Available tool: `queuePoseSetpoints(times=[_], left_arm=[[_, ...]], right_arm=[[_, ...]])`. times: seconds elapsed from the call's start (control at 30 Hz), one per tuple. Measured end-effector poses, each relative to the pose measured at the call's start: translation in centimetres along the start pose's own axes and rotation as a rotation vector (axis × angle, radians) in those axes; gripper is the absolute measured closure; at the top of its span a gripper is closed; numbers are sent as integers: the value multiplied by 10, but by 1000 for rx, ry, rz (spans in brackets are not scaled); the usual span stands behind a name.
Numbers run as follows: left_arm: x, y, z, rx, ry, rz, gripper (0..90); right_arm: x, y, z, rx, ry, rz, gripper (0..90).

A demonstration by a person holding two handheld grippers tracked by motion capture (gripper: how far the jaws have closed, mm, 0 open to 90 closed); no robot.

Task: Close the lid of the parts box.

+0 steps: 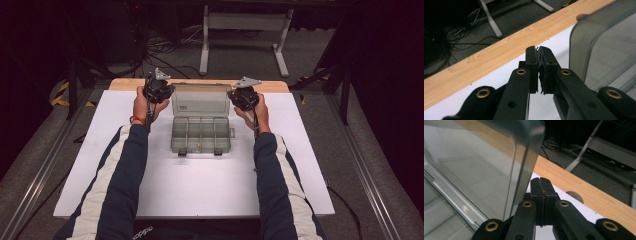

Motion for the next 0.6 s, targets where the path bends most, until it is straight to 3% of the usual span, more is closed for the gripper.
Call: queuePoseSetpoints(times=[0.33,0.6], left_arm=[[-1,14,4,-14,-8,13,854],[2,23,4,0,-24,13,849]], right_arm=[[9,15,-7,21,-4,22,900],[15,24,-12,21,-14,36,900]])
Point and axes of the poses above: each handheld gripper's, and its own axes: y roughly backward along the jaws, x roughly out of its top, z roughly to its right, the point moved 1 cm from there along -y, roughly forward along the jaws, and after that the axes turned 12 degrees about x, right-handed, at the moved point
